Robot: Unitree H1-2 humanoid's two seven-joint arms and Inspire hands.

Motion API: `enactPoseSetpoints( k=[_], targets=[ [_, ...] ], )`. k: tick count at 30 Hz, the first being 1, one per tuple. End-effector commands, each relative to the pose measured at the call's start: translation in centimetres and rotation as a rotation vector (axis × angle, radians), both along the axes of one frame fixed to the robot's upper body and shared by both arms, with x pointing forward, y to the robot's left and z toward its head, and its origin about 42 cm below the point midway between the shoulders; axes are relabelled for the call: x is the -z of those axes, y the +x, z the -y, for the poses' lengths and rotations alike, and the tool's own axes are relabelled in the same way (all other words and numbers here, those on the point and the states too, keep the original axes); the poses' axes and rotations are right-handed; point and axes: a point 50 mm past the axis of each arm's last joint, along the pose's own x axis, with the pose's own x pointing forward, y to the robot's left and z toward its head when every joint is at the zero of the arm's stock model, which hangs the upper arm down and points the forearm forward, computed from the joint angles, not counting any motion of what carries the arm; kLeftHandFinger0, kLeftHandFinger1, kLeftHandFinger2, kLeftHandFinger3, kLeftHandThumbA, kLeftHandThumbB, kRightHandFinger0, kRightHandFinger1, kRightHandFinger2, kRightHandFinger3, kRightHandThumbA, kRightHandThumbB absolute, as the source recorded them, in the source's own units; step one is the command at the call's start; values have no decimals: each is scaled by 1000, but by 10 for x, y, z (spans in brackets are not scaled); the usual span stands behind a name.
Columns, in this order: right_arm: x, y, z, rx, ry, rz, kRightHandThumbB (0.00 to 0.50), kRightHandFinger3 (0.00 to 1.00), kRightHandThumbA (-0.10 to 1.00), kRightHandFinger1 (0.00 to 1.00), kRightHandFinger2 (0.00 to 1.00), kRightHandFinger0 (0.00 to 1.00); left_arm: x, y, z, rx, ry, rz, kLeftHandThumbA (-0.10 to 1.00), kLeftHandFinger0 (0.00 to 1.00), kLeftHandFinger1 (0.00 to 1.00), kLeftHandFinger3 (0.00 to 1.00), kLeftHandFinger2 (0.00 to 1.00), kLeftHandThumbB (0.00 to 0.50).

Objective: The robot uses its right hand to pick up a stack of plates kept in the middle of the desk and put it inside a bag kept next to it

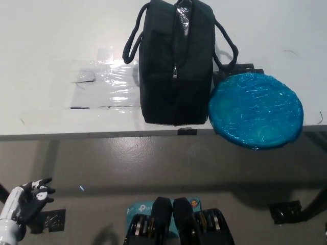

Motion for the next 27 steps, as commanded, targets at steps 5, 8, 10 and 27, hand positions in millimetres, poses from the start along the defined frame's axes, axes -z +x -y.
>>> enactPoseSetpoints(
  k=[5, 8, 10, 27],
  targets=[
    [-135, 63, -53, -202, -741, 486, 500, 1000, 382, 1000, 1000, 1000, -18, 9, -3, 27, 10, 47, -100, 635, 667, 927, 784, 99],
    [-141, 72, -63, -245, -787, 511, 500, 1000, 365, 1000, 1000, 1000, -18, 9, -3, 28, 6, 46, -100, 633, 662, 926, 779, 98],
    [-146, 82, -80, -293, -813, 539, 500, 1000, 373, 1000, 1000, 1000, -18, 10, -3, 24, 4, 42, -100, 638, 670, 931, 794, 99],
    [-148, 99, -118, -413, -938, 605, 487, 1000, 472, 1000, 1000, 1000, -18, 9, -3, 28, 15, 42, -100, 652, 680, 931, 797, 104]
  ],
)
